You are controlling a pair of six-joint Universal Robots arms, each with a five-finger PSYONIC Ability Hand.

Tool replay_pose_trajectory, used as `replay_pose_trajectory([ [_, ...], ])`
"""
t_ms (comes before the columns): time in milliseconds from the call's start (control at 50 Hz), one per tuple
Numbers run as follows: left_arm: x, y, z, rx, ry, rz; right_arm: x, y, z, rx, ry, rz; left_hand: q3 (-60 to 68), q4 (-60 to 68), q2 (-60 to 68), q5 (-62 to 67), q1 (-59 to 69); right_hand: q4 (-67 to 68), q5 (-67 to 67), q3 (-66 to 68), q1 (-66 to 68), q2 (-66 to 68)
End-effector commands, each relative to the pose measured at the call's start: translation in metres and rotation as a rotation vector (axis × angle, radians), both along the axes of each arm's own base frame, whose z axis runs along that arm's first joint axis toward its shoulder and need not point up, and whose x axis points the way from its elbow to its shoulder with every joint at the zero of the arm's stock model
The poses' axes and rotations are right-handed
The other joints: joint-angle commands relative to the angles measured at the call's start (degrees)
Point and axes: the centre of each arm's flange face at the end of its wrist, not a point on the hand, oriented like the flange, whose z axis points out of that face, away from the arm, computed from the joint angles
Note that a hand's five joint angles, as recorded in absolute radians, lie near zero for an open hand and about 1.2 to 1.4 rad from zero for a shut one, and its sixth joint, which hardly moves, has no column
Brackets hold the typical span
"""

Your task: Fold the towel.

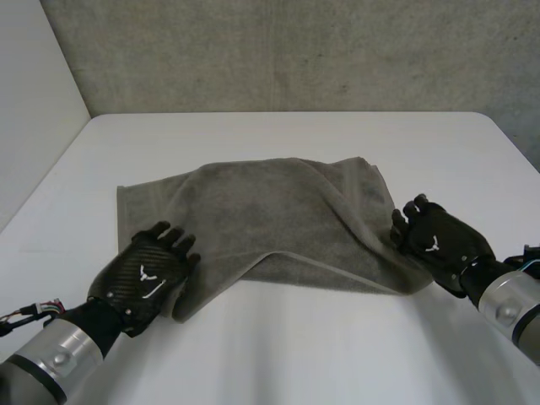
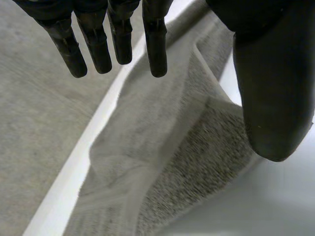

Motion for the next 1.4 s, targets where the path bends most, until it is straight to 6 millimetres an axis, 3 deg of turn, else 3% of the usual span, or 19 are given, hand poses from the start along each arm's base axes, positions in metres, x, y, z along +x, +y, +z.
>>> replay_pose_trajectory([
  [20,-0.006,0.001,-0.020,0.053,-0.062,-0.047,0.006,-0.003,-0.023,-0.043,0.039,0.042,0.08,0.09,0.15,0.06,0.13,0.13,0.85,0.50,1.32,0.62],
  [260,-0.009,-0.002,-0.034,0.047,-0.141,-0.089,0.016,-0.002,-0.041,-0.038,0.056,0.085,5.46,5.48,5.53,5.45,5.51,6.36,7.08,6.73,7.55,6.85],
  [300,-0.009,-0.004,-0.033,0.035,-0.145,-0.084,0.017,-0.005,-0.044,-0.035,0.058,0.086,9.81,9.83,9.88,9.80,9.86,16.56,17.28,16.93,17.75,17.04],
  [360,-0.009,-0.006,-0.031,0.024,-0.145,-0.079,0.017,-0.011,-0.046,-0.044,0.060,0.080,20.21,20.23,20.28,20.20,20.26,23.50,24.21,23.87,24.69,23.98],
  [420,-0.009,-0.007,-0.031,0.023,-0.145,-0.079,0.018,-0.014,-0.047,-0.051,0.059,0.078,23.46,23.48,23.53,23.45,23.51,24.53,25.24,24.90,25.72,25.01],
  [480,-0.009,-0.007,-0.031,0.027,-0.147,-0.077,0.018,-0.021,-0.048,-0.059,0.060,0.070,29.18,29.19,29.25,29.17,29.23,33.78,34.50,34.15,34.97,34.26],
  [520,-0.008,-0.009,-0.032,0.030,-0.150,-0.067,0.017,-0.027,-0.048,-0.066,0.067,0.045,38.88,38.90,38.96,38.87,38.93,46.32,47.04,46.69,47.51,46.80],
  [540,-0.008,-0.009,-0.032,0.030,-0.150,-0.067,0.017,-0.027,-0.048,-0.066,0.067,0.045,38.93,38.95,39.01,38.92,38.98,46.39,47.11,46.77,47.58,46.88],
  [560,-0.007,-0.009,-0.033,0.033,-0.153,-0.060,0.016,-0.030,-0.047,-0.072,0.070,0.035,43.76,43.78,43.84,43.75,43.81,57.55,58.27,57.92,58.74,58.04],
  [640,-0.005,-0.013,-0.032,0.029,-0.159,-0.038,0.016,-0.036,-0.045,-0.075,0.064,0.016,50.03,50.05,50.11,50.02,50.08,65.51,66.23,65.88,66.70,66.00],
  [680,-0.004,-0.019,-0.028,0.004,-0.162,-0.018,0.016,-0.041,-0.039,-0.078,0.036,0.004,59.58,59.60,59.65,59.57,59.63,65.51,66.23,65.88,66.70,66.00],
  [800,-0.002,-0.036,-0.009,-0.069,-0.146,0.038,0.017,-0.053,-0.022,-0.032,-0.091,-0.053,62.12,62.14,62.20,62.11,62.17,65.51,66.23,65.88,66.70,66.00],
  [840,0.004,-0.046,0.012,-0.140,-0.123,0.104,0.014,-0.064,0.005,0.032,-0.236,-0.117,62.12,62.14,62.20,62.11,62.17,65.51,66.23,65.88,66.70,66.00],
  [860,0.004,-0.046,0.012,-0.140,-0.123,0.104,0.014,-0.064,0.006,0.032,-0.237,-0.117,62.12,62.14,62.20,62.11,62.17,65.51,66.23,65.88,66.70,66.00],
  [900,0.011,-0.058,0.031,-0.164,-0.052,0.175,0.013,-0.069,0.034,0.131,-0.400,-0.159,62.12,62.14,62.20,62.11,62.17,65.51,66.23,65.88,66.70,66.00],
  [960,0.014,-0.063,0.039,-0.159,0.002,0.201,0.012,-0.072,0.047,0.188,-0.469,-0.183,62.12,62.14,62.20,62.11,62.17,65.51,66.23,65.88,66.70,66.00],
  [1060,0.028,-0.074,0.070,-0.120,0.232,0.294,-0.008,-0.074,0.072,0.432,-0.537,-0.309,62.12,62.14,62.20,62.11,62.17,65.51,66.23,65.88,66.70,66.00],
  [1240,0.035,-0.069,0.076,0.019,0.381,0.343,-0.018,-0.056,0.093,0.656,-0.499,-0.328,62.12,62.14,62.20,62.11,62.17,65.51,66.23,65.88,66.70,66.00],
  [1400,0.047,-0.061,0.079,0.089,0.399,0.405,-0.052,-0.062,0.121,0.669,-0.568,-0.382,62.12,62.14,62.20,62.11,62.17,65.51,66.23,65.88,66.70,66.00],
])
